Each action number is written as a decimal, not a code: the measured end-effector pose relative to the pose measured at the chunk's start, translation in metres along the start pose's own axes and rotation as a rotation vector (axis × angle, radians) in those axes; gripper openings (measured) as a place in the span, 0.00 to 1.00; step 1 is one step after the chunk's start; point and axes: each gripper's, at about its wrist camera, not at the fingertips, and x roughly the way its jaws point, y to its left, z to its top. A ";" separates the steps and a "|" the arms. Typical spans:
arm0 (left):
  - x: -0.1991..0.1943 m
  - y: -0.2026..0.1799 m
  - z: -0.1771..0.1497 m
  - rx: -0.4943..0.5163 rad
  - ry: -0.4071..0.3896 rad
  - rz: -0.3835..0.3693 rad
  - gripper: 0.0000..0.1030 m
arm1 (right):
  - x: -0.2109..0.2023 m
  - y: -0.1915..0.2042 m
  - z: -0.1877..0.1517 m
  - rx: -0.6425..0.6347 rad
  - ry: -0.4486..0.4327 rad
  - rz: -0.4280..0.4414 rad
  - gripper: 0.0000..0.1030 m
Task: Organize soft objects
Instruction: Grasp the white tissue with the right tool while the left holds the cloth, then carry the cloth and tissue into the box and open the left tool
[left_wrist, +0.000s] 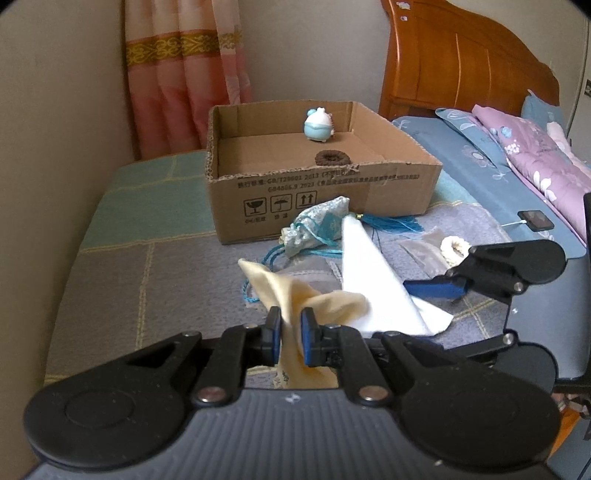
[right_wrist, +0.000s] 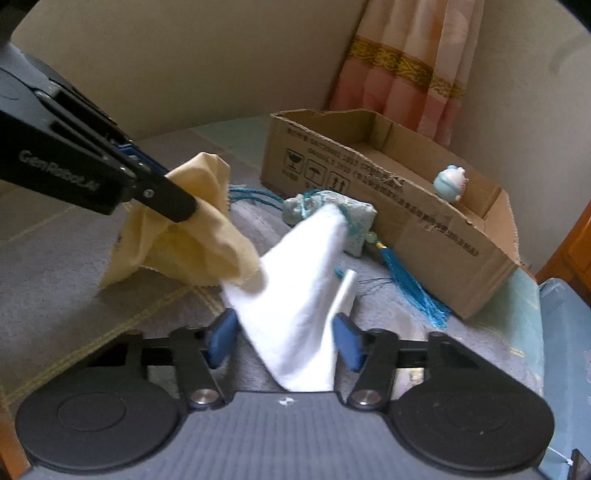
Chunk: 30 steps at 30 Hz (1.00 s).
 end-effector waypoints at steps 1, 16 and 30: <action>0.000 0.000 0.000 -0.001 0.002 0.000 0.09 | 0.000 0.001 0.001 0.004 0.002 0.000 0.48; 0.005 -0.002 0.001 0.015 0.014 -0.013 0.09 | 0.002 0.002 0.003 0.003 0.015 -0.089 0.36; 0.017 -0.010 -0.008 0.082 0.033 0.001 0.19 | -0.018 -0.009 0.007 0.073 -0.006 -0.052 0.14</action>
